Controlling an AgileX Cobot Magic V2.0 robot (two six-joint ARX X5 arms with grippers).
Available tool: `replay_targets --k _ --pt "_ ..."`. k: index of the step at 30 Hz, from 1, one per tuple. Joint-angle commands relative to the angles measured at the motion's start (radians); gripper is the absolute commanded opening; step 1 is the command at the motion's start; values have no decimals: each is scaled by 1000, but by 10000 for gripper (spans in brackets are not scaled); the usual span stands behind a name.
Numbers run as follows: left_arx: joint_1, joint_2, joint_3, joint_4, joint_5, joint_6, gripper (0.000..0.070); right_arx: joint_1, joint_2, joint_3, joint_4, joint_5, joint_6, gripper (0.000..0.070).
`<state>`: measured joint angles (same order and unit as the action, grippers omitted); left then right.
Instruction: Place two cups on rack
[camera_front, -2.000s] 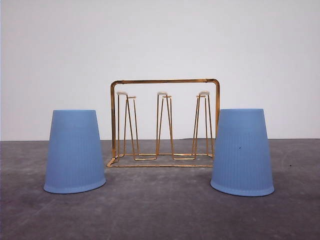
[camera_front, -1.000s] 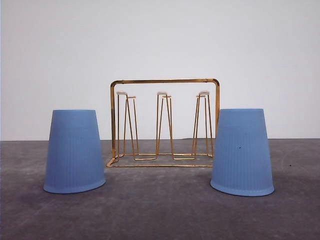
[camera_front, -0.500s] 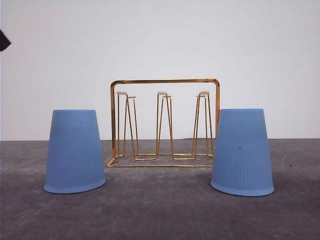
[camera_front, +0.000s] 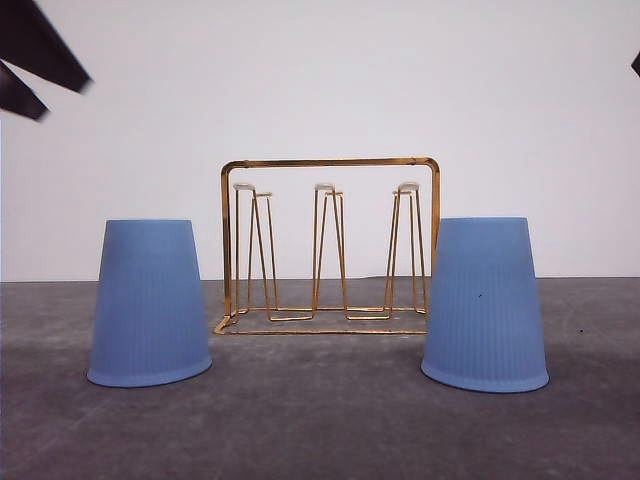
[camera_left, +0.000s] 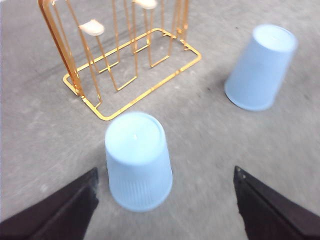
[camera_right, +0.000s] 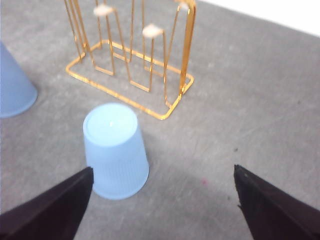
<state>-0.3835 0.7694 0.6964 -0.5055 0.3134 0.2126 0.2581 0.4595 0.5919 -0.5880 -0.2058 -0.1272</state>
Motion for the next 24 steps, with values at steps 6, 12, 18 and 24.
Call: replay_targets --k 6,12,18,24 --pt "-23 196 16 202 1 -22 602 4 3 7 15 1 -8 568" --pt "-24 369 16 341 -12 -19 602 4 3 7 15 1 -8 568" --pt "-24 514 16 395 -26 -18 600 4 3 7 15 1 -8 568" --pt "-25 596 16 396 -26 -19 581 4 3 7 15 1 -8 568"
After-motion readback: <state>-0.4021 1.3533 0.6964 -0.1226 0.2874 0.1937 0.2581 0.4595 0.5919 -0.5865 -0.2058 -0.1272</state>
